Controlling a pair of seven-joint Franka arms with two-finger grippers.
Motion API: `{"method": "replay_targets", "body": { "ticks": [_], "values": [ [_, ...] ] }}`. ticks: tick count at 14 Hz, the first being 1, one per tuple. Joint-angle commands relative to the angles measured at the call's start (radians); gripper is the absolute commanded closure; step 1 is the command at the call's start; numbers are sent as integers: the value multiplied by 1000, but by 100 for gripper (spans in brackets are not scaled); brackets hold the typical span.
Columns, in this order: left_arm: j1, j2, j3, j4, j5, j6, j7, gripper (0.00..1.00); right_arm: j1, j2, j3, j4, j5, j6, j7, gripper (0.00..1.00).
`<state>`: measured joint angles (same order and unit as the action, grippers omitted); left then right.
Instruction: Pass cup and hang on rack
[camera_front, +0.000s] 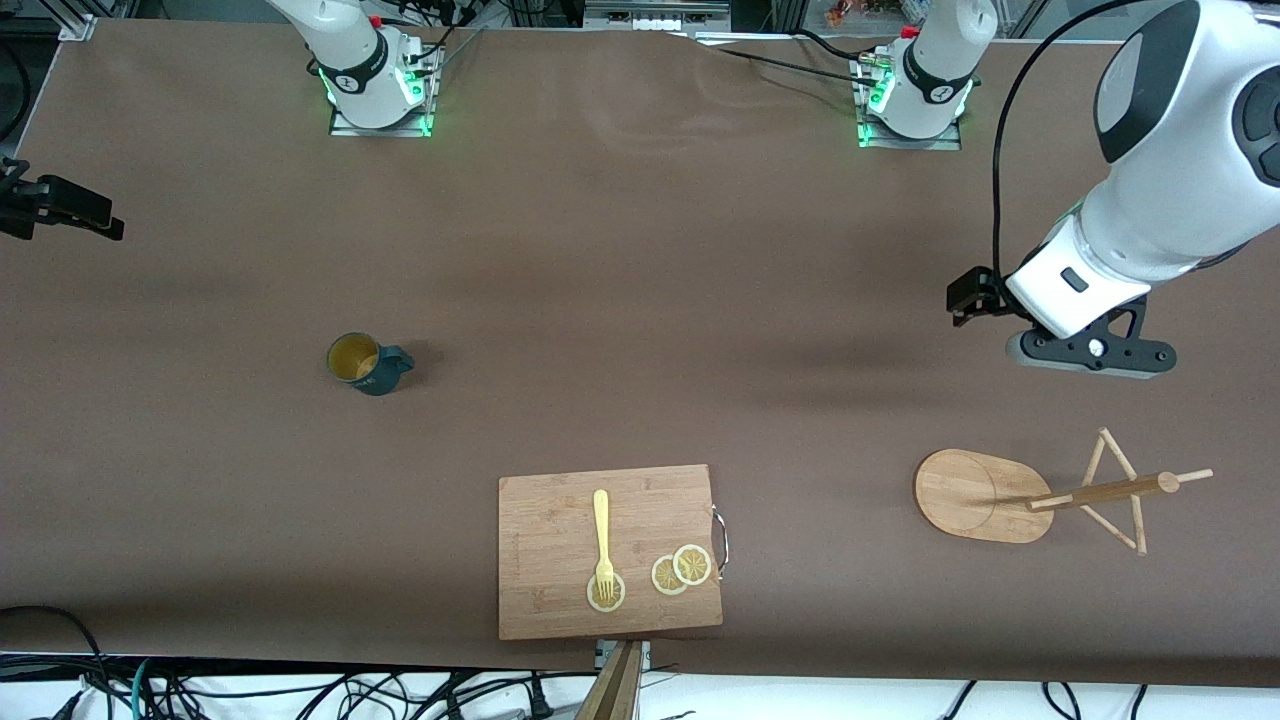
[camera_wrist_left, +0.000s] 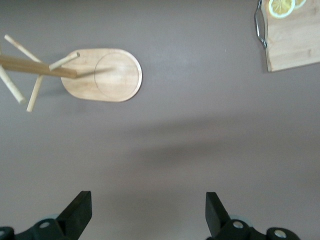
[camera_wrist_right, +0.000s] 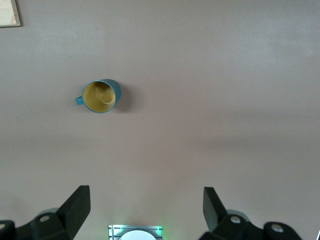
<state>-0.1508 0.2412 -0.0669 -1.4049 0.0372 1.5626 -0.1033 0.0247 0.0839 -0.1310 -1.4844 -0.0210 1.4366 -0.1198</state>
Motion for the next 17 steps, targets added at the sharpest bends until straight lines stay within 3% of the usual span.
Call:
{"method": "replay_targets", "body": {
  "ticks": [1, 4, 10, 17],
  "values": [
    [7, -125, -2, -177, 13, 102, 51, 0, -9, -6, 10, -5, -5, 1, 11, 0],
    [26, -223, -7, -322, -11, 186, 56, 0, -9, -7, 11, -5, -7, 1, 8, 0],
    [51, -230, -7, -263, -11, 85, 80, 0, -9, -7, 11, -5, -5, 1, 9, 0],
    [51, -221, -4, -223, -16, 77, 76, 0, -8, -6, 11, -5, -5, 4, 11, 0]
  ]
}}
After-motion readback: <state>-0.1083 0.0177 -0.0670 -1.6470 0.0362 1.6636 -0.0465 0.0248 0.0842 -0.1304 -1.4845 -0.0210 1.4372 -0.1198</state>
